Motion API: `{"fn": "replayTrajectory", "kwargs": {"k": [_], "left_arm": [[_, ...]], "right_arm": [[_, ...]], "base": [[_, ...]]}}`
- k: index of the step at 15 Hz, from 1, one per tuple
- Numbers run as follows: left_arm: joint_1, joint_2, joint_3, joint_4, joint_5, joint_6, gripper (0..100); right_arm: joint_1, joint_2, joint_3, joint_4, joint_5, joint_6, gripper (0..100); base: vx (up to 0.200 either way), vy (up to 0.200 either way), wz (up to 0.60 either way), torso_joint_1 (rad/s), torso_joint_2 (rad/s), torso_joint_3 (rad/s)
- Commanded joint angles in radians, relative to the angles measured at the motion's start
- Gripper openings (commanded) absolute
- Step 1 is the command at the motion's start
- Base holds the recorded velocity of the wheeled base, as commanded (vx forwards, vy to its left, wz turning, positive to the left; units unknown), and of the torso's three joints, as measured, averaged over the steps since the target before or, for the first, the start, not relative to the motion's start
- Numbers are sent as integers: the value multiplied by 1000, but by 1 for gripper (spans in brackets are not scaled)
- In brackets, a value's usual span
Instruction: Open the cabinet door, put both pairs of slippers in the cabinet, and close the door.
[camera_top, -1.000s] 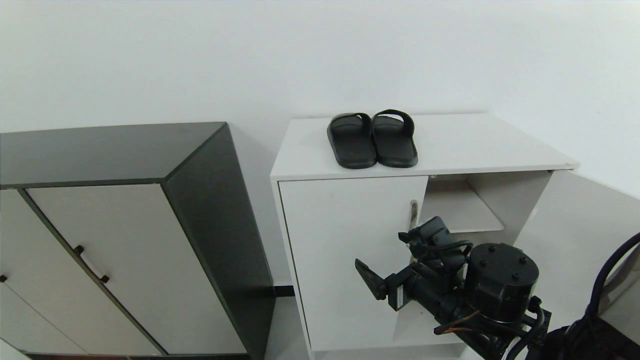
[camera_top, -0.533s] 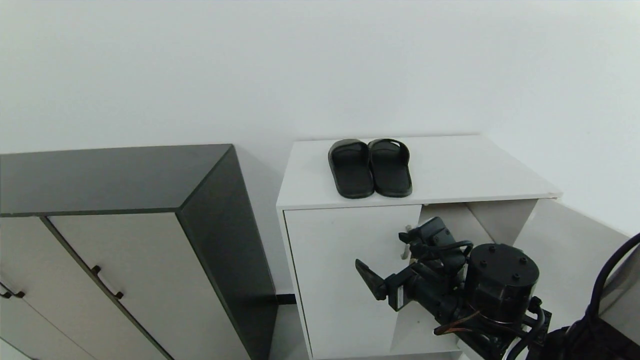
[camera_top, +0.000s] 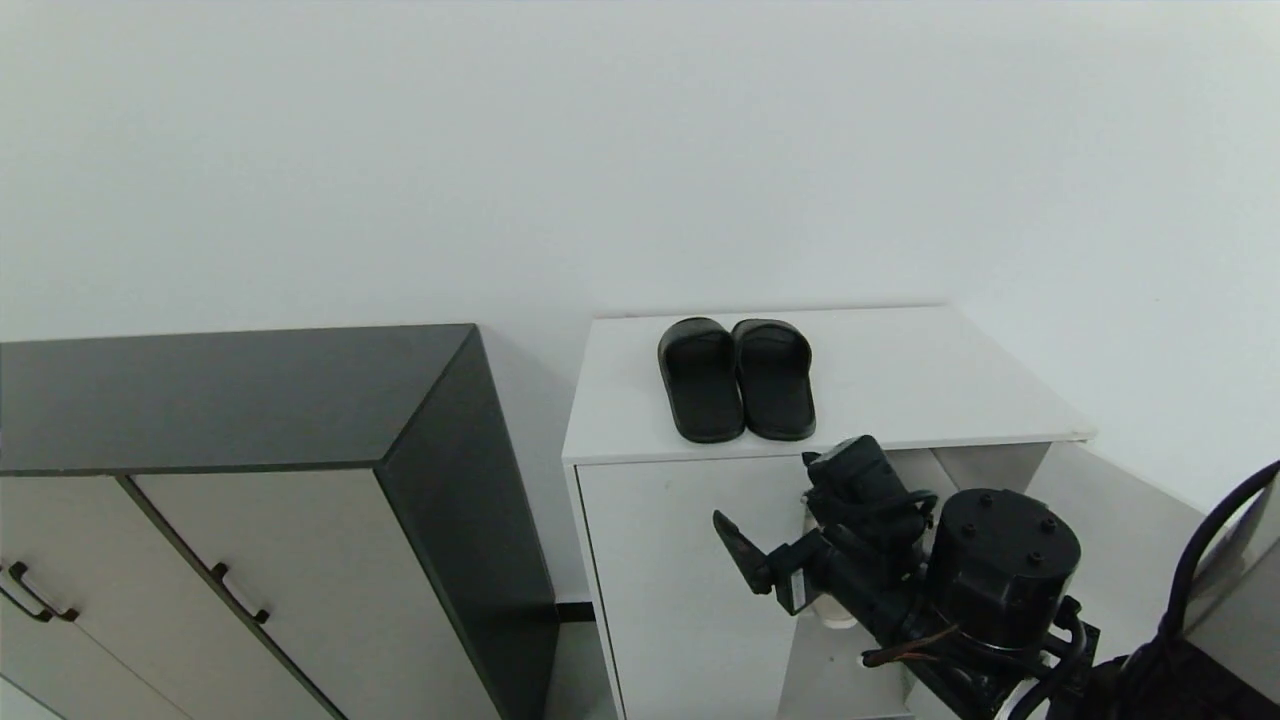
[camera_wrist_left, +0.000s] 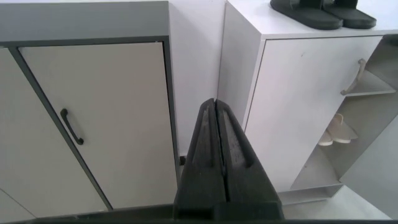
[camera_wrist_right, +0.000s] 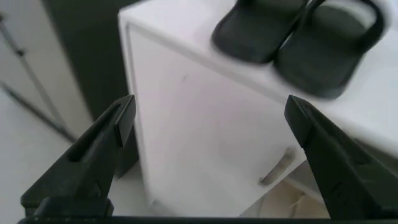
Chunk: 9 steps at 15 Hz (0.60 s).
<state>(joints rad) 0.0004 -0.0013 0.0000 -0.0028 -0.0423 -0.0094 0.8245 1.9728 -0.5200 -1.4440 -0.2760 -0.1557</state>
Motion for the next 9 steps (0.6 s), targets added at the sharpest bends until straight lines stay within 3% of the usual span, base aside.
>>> {"fn": "replayTrajectory", "kwargs": {"k": [1, 5, 7, 9], "left_arm": [[1, 1, 0, 0, -1, 2, 0], [0, 1, 0, 0, -1, 3, 0], [0, 1, 0, 0, -1, 5, 0], [1, 1, 0, 0, -1, 3, 0]], "right_arm": [[2, -35, -84, 126, -74, 35, 100], [90, -230, -348, 838, -233, 346, 100], [134, -221, -462, 987, -358, 447, 100], [136, -210, -474, 988, -390, 452, 100]], "base": [[0, 0, 0, 32, -80, -36], [0, 0, 0, 0, 0, 0], [0, 0, 0, 0, 0, 0], [100, 0, 0, -4, 4, 1]]}}
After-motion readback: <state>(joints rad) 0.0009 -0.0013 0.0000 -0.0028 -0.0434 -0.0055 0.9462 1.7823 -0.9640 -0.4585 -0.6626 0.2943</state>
